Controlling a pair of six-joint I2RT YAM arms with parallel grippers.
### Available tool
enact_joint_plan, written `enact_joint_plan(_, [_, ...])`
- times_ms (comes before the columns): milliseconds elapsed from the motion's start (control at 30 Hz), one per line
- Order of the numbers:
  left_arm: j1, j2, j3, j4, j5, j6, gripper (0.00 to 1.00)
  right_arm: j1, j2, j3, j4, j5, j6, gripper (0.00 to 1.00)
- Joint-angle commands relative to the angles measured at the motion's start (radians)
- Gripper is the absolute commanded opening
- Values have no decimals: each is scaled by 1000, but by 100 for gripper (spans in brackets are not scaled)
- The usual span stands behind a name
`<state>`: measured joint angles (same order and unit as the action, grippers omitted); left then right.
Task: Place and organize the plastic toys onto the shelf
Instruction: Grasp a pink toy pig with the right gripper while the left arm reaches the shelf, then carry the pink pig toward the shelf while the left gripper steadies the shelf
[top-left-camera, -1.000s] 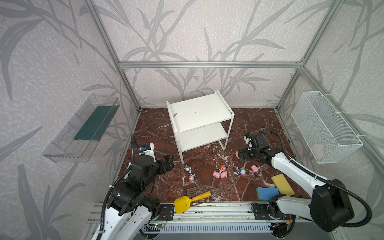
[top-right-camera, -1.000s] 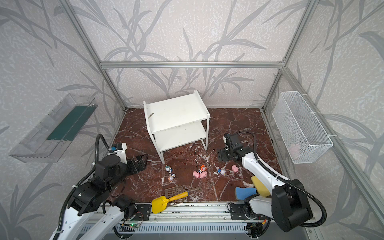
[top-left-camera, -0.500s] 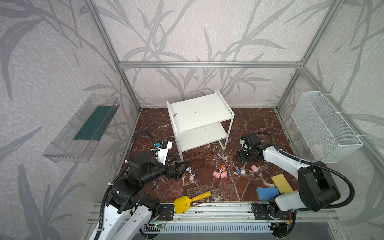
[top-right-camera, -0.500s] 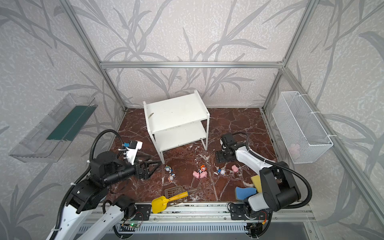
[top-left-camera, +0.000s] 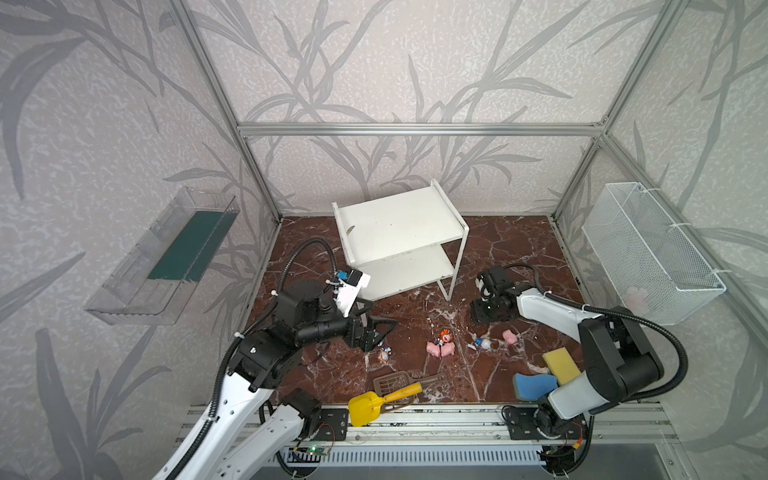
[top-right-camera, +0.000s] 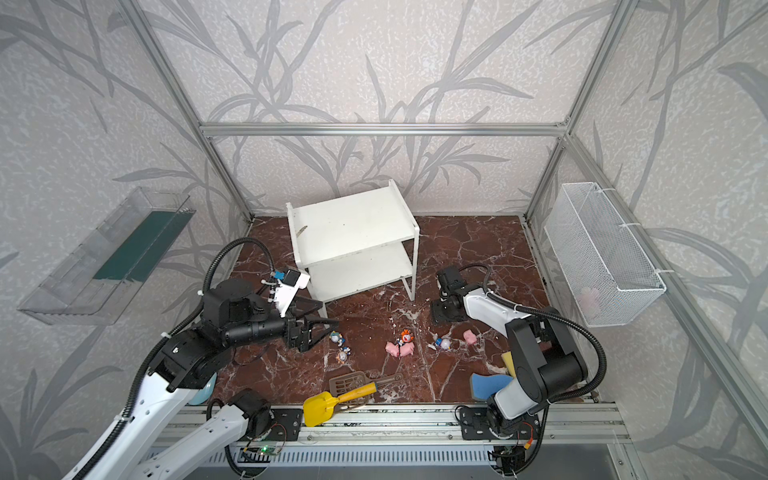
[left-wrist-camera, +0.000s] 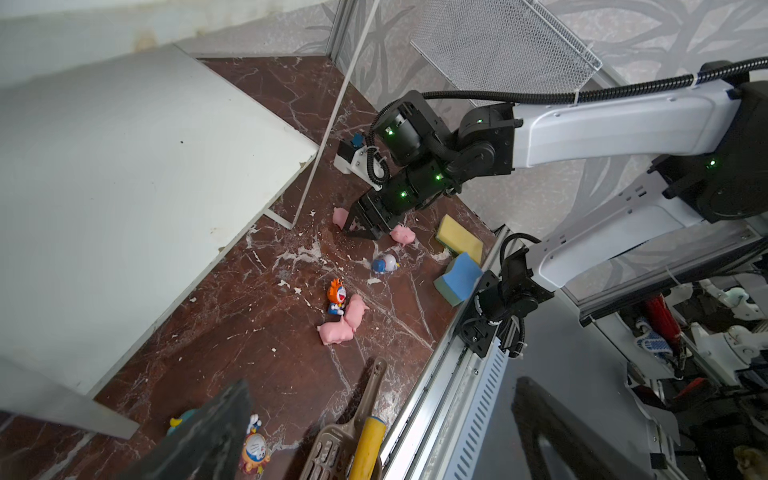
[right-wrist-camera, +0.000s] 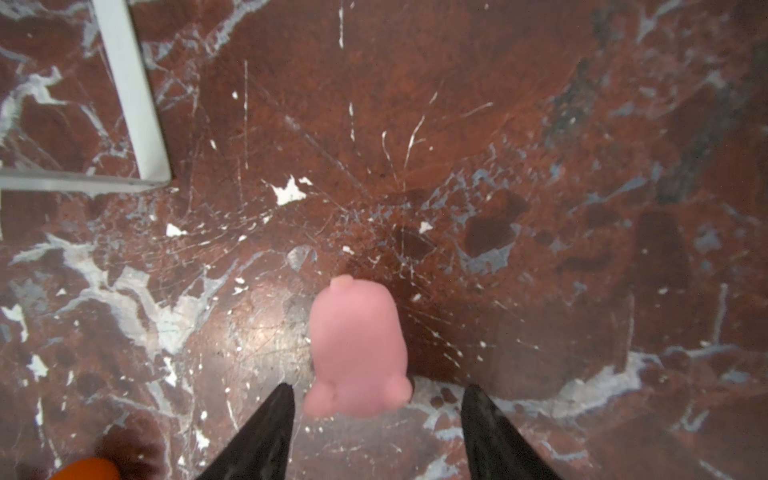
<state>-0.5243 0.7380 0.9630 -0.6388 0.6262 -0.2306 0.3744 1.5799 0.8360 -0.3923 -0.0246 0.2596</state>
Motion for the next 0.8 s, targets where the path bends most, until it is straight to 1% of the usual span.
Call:
enact_joint_plan(0, [-49, 31, 59, -56, -49, 93, 99, 6, 23, 34, 24, 11, 7, 61])
enact_joint_plan(200, [-156, 95, 107, -116, -191, 156, 99, 6, 55, 60, 24, 8, 6, 53])
enact_joint_plan(500, [-310, 182, 115, -104, -353, 190, 99, 8, 13, 54, 0, 21, -15, 40])
enact_joint_plan(667, [-357, 193, 81, -51, -419, 194, 99, 7, -36, 42, -11, 17, -35, 31])
enact_joint_plan(767, [-367, 183, 47, -8, -437, 189, 99, 7, -74, 40, -34, 9, -43, 29])
